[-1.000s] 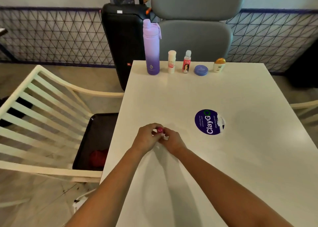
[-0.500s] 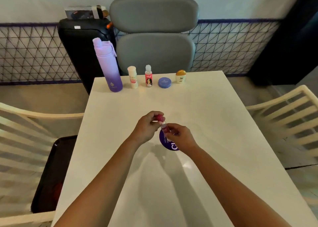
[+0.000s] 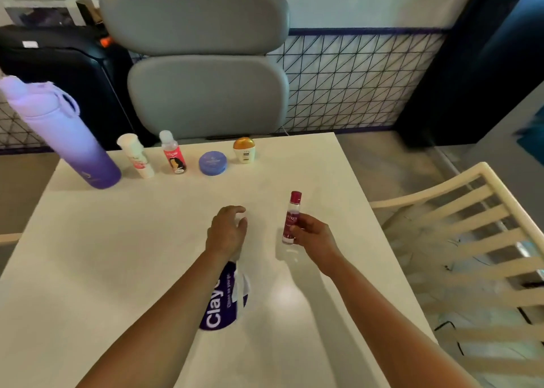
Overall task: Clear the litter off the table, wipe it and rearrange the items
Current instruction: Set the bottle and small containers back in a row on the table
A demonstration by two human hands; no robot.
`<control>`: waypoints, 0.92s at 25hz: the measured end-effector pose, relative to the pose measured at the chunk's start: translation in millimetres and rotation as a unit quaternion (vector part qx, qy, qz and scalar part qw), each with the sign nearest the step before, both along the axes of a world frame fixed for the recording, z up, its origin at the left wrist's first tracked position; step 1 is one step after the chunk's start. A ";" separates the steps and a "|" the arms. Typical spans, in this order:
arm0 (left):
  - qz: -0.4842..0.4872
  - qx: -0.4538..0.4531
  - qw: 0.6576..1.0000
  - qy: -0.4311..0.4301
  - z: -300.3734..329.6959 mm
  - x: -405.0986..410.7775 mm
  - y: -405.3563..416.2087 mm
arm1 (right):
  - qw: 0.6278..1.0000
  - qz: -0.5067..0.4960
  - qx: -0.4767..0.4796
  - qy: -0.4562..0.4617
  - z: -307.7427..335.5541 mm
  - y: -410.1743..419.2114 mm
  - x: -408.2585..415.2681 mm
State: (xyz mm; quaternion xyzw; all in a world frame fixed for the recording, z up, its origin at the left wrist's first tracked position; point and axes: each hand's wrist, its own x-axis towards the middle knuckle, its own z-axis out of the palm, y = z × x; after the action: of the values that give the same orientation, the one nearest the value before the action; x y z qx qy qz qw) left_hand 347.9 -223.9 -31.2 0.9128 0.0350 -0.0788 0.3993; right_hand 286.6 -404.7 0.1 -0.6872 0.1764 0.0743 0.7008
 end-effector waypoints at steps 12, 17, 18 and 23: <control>-0.011 0.261 0.959 -0.115 -54.3 39.8 -14.3 | 0.982 0.018 -0.184 -0.045 -47.3 -58.8 131.6; -0.003 0.275 0.954 -0.118 -60.6 39.4 -11.9 | 0.971 0.005 -0.228 -0.069 -55.0 -47.1 192.0; 0.000 0.275 0.953 -0.125 -61.3 40.0 -12.0 | 0.970 0.005 -0.229 -0.074 -56.4 -44.0 202.9; 0.024 0.264 0.954 -0.142 -64.4 42.3 -10.5 | 0.967 0.012 -0.226 -0.117 -62.3 -39.5 237.1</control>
State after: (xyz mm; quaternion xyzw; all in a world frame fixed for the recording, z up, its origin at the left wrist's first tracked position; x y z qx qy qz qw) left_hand 390.2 -234.5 -95.6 0.9862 0.0191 0.0735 0.1468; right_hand 523.6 -444.1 -62.2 -0.8337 0.0971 -0.0393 0.5422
